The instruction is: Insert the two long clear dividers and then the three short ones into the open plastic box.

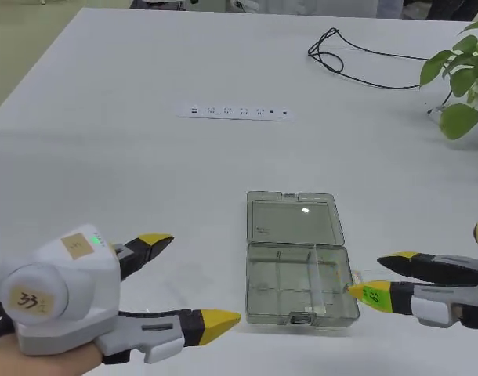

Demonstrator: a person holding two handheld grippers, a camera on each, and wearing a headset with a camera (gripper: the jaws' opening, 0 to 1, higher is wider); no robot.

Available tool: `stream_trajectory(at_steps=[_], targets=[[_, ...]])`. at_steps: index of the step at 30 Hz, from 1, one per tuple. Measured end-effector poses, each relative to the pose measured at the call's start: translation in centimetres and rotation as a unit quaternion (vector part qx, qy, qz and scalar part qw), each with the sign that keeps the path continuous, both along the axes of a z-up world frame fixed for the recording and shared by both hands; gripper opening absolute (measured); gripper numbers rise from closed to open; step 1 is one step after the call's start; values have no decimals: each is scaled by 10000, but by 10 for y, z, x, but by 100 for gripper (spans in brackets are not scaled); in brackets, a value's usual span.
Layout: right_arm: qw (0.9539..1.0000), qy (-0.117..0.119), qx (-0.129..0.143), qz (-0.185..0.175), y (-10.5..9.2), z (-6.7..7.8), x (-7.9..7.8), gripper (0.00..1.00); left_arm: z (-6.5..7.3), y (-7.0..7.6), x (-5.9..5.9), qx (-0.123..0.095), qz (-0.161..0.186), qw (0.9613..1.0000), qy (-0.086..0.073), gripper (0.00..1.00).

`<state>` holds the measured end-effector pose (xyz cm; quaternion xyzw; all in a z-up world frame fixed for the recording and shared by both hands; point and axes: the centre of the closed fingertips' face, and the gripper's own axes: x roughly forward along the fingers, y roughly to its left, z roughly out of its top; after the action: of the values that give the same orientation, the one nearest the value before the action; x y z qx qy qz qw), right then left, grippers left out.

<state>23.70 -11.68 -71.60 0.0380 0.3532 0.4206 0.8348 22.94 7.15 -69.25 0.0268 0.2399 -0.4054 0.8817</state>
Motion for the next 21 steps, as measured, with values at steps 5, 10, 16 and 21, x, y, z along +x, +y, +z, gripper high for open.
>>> stream_trajectory(at_steps=[5,10,16,21], targets=[[9995,-259,-86,188,-9,0,-7,66,-8,9,0,213,78,9997,79,85],[9978,-515,-236,350,-20,-4,-10,70,-29,21,0,587,159,9977,296,81],[9955,-679,-409,527,-32,-13,-16,75,-56,37,0,1001,305,9919,725,74],[9937,-799,-458,644,-35,-17,-17,79,-81,49,4,1333,347,9848,1060,69]])
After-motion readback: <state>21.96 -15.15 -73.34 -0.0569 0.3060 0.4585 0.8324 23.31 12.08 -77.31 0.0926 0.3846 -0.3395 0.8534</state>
